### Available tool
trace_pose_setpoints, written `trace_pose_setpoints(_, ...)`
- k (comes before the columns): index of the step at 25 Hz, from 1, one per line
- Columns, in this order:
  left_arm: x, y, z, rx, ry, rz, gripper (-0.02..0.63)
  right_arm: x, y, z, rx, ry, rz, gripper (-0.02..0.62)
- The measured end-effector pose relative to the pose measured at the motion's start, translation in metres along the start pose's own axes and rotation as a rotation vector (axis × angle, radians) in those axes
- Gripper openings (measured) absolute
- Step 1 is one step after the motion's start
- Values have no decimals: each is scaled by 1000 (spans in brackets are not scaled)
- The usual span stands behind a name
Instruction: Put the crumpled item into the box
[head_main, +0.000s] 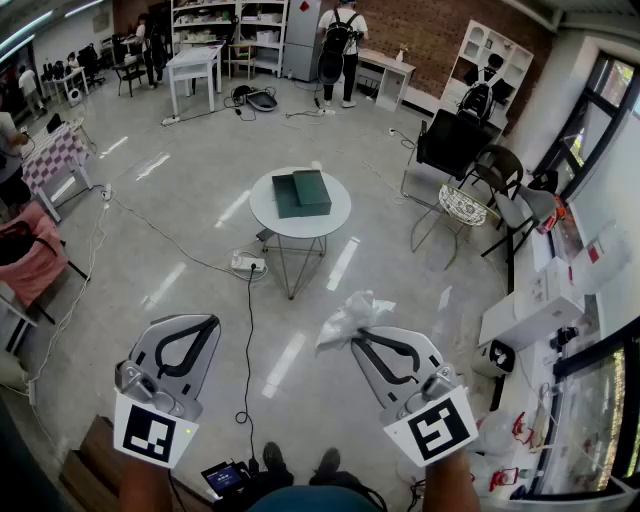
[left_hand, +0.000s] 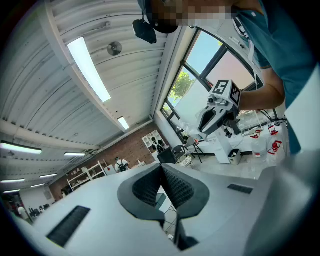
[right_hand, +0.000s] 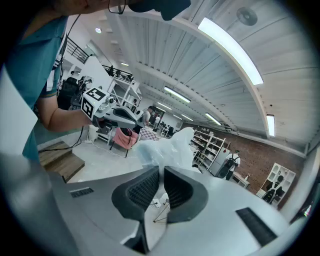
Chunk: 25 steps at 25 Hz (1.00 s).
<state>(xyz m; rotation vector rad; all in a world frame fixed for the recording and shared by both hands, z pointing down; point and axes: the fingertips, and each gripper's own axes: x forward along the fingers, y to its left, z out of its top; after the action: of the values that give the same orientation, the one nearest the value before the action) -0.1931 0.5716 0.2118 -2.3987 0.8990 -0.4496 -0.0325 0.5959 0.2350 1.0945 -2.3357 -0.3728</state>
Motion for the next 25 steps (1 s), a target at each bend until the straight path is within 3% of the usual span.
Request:
trace_pose_setpoints(13, 11, 19, -38, 9, -28, -1, 18, 42, 1, -10, 8, 18, -30, 57)
trace_pose_setpoints(18, 29, 60, -56, -8, -28, -10, 18, 83, -19, 10, 8, 29, -38, 57)
trace_pose_setpoints(25, 74, 72, -79, -12, -3, -11, 18, 122, -52, -8, 1, 19, -14, 57)
